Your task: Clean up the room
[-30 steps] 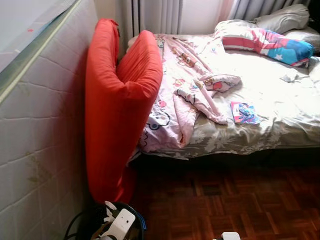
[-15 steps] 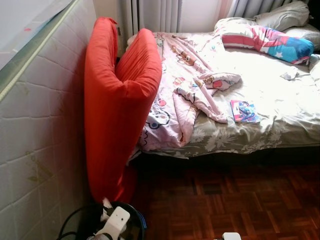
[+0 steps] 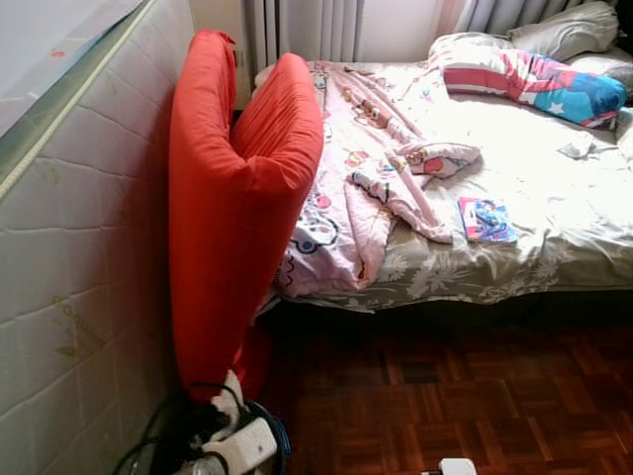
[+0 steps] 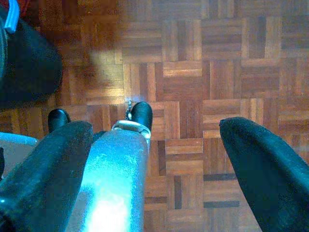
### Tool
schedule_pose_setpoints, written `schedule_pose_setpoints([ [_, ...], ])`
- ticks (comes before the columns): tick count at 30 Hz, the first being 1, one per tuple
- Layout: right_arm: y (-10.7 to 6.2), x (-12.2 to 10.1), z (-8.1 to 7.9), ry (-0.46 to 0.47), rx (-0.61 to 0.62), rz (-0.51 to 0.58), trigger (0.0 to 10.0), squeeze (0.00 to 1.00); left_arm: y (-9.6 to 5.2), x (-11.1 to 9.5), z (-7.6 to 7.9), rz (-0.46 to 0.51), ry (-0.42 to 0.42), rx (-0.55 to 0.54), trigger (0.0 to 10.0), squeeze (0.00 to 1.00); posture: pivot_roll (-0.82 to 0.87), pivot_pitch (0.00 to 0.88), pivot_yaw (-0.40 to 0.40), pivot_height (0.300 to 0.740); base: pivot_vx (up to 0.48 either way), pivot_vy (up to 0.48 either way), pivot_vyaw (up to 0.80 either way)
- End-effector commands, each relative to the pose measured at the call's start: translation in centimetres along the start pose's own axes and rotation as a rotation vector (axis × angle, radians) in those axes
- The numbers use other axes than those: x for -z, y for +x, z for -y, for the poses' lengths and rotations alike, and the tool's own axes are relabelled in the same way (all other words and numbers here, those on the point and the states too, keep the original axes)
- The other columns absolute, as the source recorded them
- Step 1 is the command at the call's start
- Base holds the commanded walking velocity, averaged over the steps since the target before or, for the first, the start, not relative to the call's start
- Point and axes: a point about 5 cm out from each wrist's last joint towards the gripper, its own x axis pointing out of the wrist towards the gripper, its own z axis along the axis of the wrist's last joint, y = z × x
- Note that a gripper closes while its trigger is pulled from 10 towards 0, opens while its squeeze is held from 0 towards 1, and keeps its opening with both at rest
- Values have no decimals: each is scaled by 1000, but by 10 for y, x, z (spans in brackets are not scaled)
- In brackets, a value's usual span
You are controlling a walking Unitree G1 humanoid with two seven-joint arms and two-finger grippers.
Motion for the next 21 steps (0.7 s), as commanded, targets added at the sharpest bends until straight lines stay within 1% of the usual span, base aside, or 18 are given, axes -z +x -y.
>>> schedule_pose_setpoints([
  [1, -2, 10, 1, 5, 7, -27, 10000, 0, -2, 10, 13, -40, 74, 68, 10000, 0, 54, 206, -37, 740, 0, 0, 0],
  [4, -2, 10, 1, 6, 7, -27, 10000, 0, -3, 12, 17, -54, 101, 86, 10000, 0, 54, 206, -37, 740, 0, 0, 0],
  [6, -2, 9, 1, 1, 6, -27, 10000, 0, -3, 11, 23, -51, 151, 112, 10000, 0, 54, 206, -37, 740, 0, 0, 0],
  [7, -2, 9, 1, 1, 6, -27, 10000, 0, -3, 11, 23, -51, 151, 112, 10000, 0, 54, 206, -37, 740, 0, 0, 0],
  [8, -1, 9, 1, -8, 5, -29, 10000, 0, -3, 9, 30, -43, 217, 143, 10000, 0, 54, 206, -37, 740, 0, 0, 0],
  [10, -1, 9, 1, -12, 4, -30, 10000, 0, -3, 7, 38, -41, 284, 177, 10000, 0, 54, 206, -37, 740, 0, 0, 0],
  [11, -1, 9, 1, -12, 4, -30, 10000, 0, -3, 7, 38, -41, 284, 177, 10000, 0, 54, 206, -37, 740, 0, 0, 0],
  [14, -2, 9, 1, -15, 4, -30, 10000, 0, -2, 1, 45, -49, 360, 195, 10000, 0, 53, 208, -37, 740, 0, 0, 0],
  [16, -2, 9, 1, -16, 4, -30, 10000, 0, -1, -1, 46, -53, 375, 193, 10000, 0, 53, 208, -37, 740, 0, 0, 0],
  [17, -2, 9, 2, -17, 5, -30, 10000, 0, 0, -4, 43, -66, 369, 162, 10000, 0, 51, 207, -37, 740, 0, 0, 0],
  [18, -2, 9, 2, -19, 6, -30, 10000, 0, 3, -11, 35, -92, 339, 93, 10000, 0, 50, 208, -37, 740, 0, 0, 0],
  [19, -2, 9, 2, -19, 6, -30, 10000, 0, 3, -11, 35, -92, 339, 93, 10000, 0, 50, 208, -37, 740, 0, 0, 0],
  [20, -2, 9, 2, -21, 7, -30, 10000, 0, 4, -14, 32, -99, 323, 68, 10000, 0, 50, 208, -37, 740, 0, 0, 0],
  [21, -2, 9, 2, -23, 8, -30, 10000, 0, 5, -16, 27, -105, 279, 22, 10000, 0, 50, 208, -37, 740, 0, 0, 0],
])
